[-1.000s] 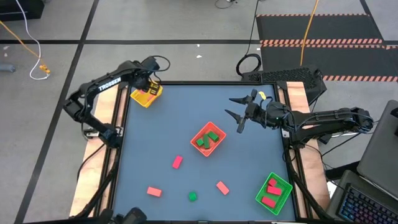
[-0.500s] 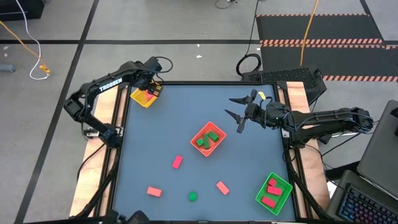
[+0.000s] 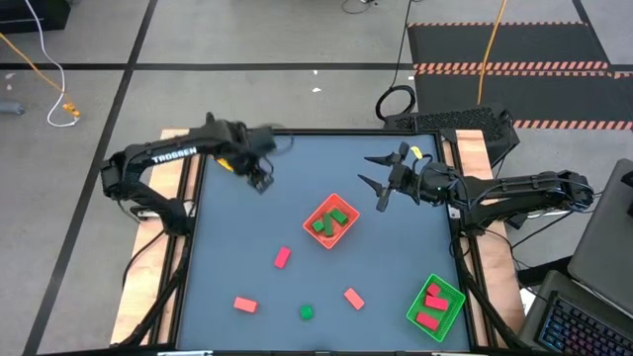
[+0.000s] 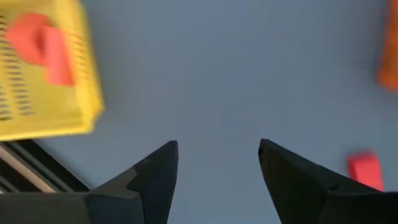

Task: Sort & place blocks by color
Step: Put the orange block into the yellow bin

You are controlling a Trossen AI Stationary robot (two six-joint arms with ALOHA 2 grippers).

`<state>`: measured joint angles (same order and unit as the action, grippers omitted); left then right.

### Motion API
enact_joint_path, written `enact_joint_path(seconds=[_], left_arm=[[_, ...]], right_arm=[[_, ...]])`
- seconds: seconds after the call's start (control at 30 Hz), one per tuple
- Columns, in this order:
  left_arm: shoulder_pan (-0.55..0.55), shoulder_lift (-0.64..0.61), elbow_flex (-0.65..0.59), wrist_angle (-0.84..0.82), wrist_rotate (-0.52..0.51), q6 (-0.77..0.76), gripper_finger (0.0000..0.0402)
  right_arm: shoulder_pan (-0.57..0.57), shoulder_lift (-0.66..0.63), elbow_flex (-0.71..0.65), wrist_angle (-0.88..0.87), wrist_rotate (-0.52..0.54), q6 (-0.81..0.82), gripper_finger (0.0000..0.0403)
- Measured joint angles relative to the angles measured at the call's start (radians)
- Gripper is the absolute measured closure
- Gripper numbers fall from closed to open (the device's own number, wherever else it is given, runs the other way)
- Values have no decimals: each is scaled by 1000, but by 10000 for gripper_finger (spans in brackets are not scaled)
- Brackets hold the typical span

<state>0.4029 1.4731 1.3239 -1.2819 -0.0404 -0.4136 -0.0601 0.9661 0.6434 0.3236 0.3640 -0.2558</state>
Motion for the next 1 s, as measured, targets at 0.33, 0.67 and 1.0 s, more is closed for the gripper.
enact_joint_path(seconds=[0.33,0.67,1.0], left_arm=[[-492,0,0,17,41,-161,183],[-861,17,0,69,-16,-349,198],[-1049,165,0,130,-11,-391,226]], right_arm=[[0,0,0,-8,32,6,179],[5,-20,0,12,3,46,179],[8,-76,0,5,-132,113,179]])
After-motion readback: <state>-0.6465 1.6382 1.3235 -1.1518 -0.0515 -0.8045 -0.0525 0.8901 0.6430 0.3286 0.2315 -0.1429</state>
